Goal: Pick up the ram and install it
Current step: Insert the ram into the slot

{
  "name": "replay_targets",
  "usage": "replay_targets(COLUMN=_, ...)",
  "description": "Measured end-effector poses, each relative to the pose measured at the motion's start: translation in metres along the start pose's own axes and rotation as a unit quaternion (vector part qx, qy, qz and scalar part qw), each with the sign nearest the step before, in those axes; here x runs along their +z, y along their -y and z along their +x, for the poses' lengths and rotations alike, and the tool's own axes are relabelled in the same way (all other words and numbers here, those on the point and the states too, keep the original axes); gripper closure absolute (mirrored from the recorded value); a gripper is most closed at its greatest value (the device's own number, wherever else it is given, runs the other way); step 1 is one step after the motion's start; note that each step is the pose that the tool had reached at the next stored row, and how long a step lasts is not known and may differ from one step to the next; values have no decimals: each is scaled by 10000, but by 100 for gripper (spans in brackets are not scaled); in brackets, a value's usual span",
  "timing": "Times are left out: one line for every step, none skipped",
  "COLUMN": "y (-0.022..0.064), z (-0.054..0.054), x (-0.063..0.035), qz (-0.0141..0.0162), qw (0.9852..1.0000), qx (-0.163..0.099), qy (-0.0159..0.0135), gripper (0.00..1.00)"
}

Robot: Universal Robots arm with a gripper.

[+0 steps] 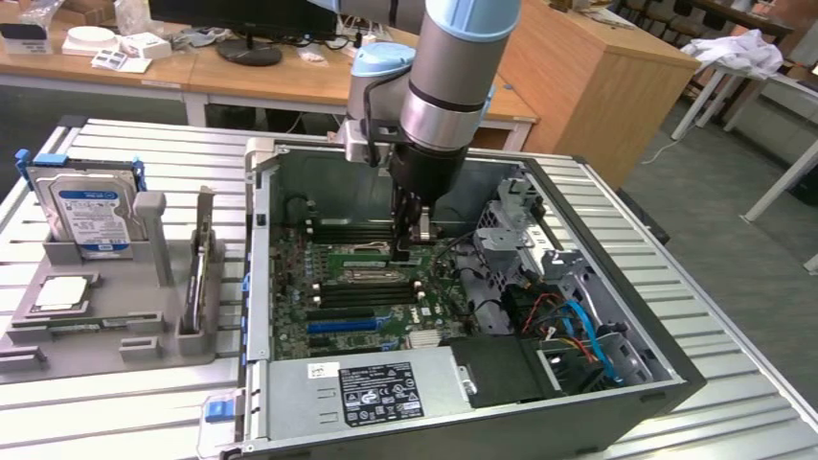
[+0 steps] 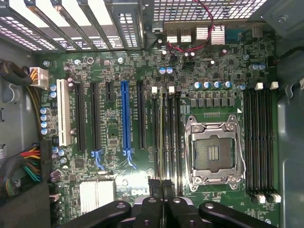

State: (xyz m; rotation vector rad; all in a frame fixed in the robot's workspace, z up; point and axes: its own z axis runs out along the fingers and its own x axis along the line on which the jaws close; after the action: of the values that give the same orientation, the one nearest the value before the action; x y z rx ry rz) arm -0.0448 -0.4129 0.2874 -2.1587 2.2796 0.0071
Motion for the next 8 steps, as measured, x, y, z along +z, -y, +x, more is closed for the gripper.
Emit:
replay_targets(y=0, z=0, x=0, qz=0, qw=10000, qx=0, qy=0, gripper=88)
replay_targets(y=0, z=0, x=0, qz=0, qw=10000, qx=0, qy=0, gripper=88)
replay_targets(y=0, z=0, x=0, qz=0, qw=10000, qx=0, qy=0, gripper=88)
replay_targets(y=0, z=0, x=0, qz=0, qw=10000, qx=0, qy=0, gripper=88)
replay_targets(y=0, z=1, x=1, qz=0, qw=10000, qx=0, qy=-1, gripper=88)
replay_targets(y=0, z=2, x=5, qz=0, qw=10000, qx=0, qy=0, gripper=88)
replay_targets(y=0, z=2, x=11, qz=0, qw=10000, qx=0, qy=0, gripper=88)
replay_targets(y=0, z=2, x=16, qz=0, qw=10000, qx=0, qy=0, gripper=88)
